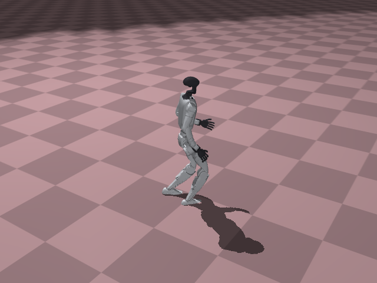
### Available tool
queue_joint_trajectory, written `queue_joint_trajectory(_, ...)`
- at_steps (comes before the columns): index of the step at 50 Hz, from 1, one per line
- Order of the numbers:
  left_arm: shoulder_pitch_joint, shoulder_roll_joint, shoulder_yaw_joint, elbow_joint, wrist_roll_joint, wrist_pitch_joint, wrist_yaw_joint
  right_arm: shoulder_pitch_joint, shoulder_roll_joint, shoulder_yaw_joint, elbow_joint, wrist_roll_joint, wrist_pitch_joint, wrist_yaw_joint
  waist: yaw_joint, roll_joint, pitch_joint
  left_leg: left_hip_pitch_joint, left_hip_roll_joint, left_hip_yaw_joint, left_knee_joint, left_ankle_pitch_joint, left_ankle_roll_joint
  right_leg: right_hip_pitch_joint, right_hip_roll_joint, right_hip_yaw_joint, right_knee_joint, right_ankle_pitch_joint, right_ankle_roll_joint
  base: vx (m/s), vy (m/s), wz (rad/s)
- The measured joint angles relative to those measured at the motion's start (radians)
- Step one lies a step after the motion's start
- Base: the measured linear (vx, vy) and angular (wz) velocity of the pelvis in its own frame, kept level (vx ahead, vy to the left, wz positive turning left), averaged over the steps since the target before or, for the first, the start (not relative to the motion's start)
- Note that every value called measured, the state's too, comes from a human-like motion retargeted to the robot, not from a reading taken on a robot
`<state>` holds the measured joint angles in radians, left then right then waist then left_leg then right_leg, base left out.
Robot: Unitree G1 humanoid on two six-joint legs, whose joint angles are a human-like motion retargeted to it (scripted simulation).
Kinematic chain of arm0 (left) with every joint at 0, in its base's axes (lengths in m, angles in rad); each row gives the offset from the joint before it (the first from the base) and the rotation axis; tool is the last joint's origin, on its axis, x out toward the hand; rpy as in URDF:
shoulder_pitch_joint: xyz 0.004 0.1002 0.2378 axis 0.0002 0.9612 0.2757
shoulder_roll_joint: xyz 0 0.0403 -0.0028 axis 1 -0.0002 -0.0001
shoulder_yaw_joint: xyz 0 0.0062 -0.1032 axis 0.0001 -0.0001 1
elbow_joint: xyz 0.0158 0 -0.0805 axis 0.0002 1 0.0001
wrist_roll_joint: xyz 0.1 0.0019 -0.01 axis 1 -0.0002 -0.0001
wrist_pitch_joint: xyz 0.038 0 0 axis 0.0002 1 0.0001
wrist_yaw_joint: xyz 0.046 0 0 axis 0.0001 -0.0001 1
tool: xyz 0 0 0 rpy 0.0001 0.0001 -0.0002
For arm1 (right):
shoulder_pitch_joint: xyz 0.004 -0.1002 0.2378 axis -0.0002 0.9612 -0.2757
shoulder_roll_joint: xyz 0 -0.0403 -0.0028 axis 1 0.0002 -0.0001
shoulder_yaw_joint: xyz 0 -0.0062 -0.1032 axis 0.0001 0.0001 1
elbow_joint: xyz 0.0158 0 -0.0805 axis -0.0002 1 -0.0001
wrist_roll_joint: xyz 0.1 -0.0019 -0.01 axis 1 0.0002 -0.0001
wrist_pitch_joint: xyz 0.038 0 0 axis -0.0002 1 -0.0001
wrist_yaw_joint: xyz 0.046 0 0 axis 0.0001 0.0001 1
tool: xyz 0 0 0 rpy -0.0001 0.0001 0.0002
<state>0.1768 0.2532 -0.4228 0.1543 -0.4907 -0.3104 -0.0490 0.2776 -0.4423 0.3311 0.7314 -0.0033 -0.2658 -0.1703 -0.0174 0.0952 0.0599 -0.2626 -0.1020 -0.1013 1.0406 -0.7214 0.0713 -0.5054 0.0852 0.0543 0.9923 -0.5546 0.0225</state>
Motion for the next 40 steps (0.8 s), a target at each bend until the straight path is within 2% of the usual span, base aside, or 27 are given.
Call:
queue_joint_trajectory(2,0.022,-0.012,0.005,0.015,-0.033,0.002,-0.012,-0.036,0.006,0.003,0.005,0.002,-0.004,-0.007,0.007,0.013,0.009,-0.039,0.079,0.052,0.130,0.014,-0.006,0.030,-0.011,-0.057,0.017,-0.042,-0.026,0.20,-0.22,1.58)
queue_joint_trajectory(5,0.055,-0.023,0.028,0.028,-0.085,0.005,-0.038,-0.127,0.006,0.006,0.015,0.024,-0.014,-0.016,0.011,0.042,0.027,-0.121,0.235,0.139,0.324,0.052,0.015,0.080,-0.009,-0.135,0.001,-0.076,-0.060,0.20,-0.19,1.32)
queue_joint_trajectory(7,0.093,-0.024,0.046,0.023,-0.125,0.012,-0.064,-0.185,0.004,0.005,0.009,0.045,-0.021,-0.028,0.020,0.055,0.031,-0.173,0.303,0.178,0.394,0.069,0.033,0.106,0.001,-0.160,-0.024,-0.081,-0.071,0.21,-0.14,0.73)
queue_joint_trajectory(9,0.146,-0.016,0.060,0.009,-0.166,0.018,-0.093,-0.230,0.004,0.002,-0.015,0.067,-0.028,-0.041,0.030,0.058,0.027,-0.212,0.333,0.210,0.407,0.069,0.046,0.131,0.009,-0.163,-0.054,-0.069,-0.068,0.22,-0.10,0.27)
queue_joint_trajectory(13,0.262,0.009,0.078,-0.031,-0.250,0.029,-0.149,-0.281,0.018,0.010,-0.102,0.115,-0.035,-0.048,0.044,0.044,0.014,-0.246,0.291,0.232,0.297,0.064,0.048,0.170,0.030,-0.082,-0.115,0.001,-0.023,0.23,-0.03,-0.43)
queue_joint_trajectory(18,0.351,0.035,0.077,-0.045,-0.289,0.043,-0.169,-0.313,0.047,0.065,-0.210,0.162,-0.031,-0.021,0.034,0.008,0.007,-0.247,0.135,0.151,0.072,0.094,0.027,0.169,0.040,0.063,-0.130,0.090,0.032,0.18,0.02,-1.32)
queue_joint_trajectory(22,0.347,0.051,0.064,-0.027,-0.245,0.049,-0.142,-0.338,0.065,0.126,-0.272,0.183,-0.017,-0.001,-0.006,-0.014,0.014,-0.232,0.016,0.035,-0.061,0.130,0.004,0.141,0.075,0.207,-0.099,0.087,0.043,0.11,0.04,-1.77)
queue_joint_trajectory(25,0.303,0.066,0.055,-0.002,-0.186,0.042,-0.103,-0.351,0.067,0.166,-0.282,0.179,-0.004,-0.006,-0.055,-0.022,0.027,-0.222,-0.013,0.004,-0.088,0.118,0.004,0.118,0.127,0.317,-0.063,0.049,0.044,0.04,0.07,-1.79)
queue_joint_trajectory(28,0.233,0.084,0.050,0.020,-0.105,0.024,-0.037,-0.360,0.060,0.187,-0.264,0.158,-0.002,-0.034,-0.114,-0.033,0.042,-0.225,0.009,0.055,-0.070,0.073,0.023,0.087,0.177,0.408,-0.015,0.016,0.061,0.01,0.07,-1.84)
queue_joint_trajectory(31,0.158,0.100,0.050,0.030,-0.028,0.009,0.044,-0.364,0.046,0.202,-0.245,0.141,-0.009,-0.072,-0.175,-0.052,0.058,-0.221,0.061,0.148,-0.045,0.040,0.032,0.036,0.189,0.416,0.036,0.005,0.077,-0.01,0.03,-2.18)
queue_joint_trajectory(36,0.038,0.124,0.063,0.021,0.091,-0.002,0.181,-0.367,0.004,0.221,-0.260,0.135,-0.041,-0.131,-0.248,-0.082,0.071,-0.175,0.204,0.365,-0.014,-0.001,0.018,-0.088,0.054,0.173,0.112,-0.049,-0.003,0.00,-0.08,-2.86)
queue_joint_trajectory(40,-0.011,0.125,0.087,-0.008,0.146,-0.001,0.245,-0.341,-0.027,0.218,-0.309,0.173,-0.078,-0.150,-0.306,-0.099,0.044,-0.092,0.289,0.529,-0.059,0.020,-0.014,-0.093,-0.065,-0.026,0.103,-0.071,-0.054,0.06,-0.19,-2.87)
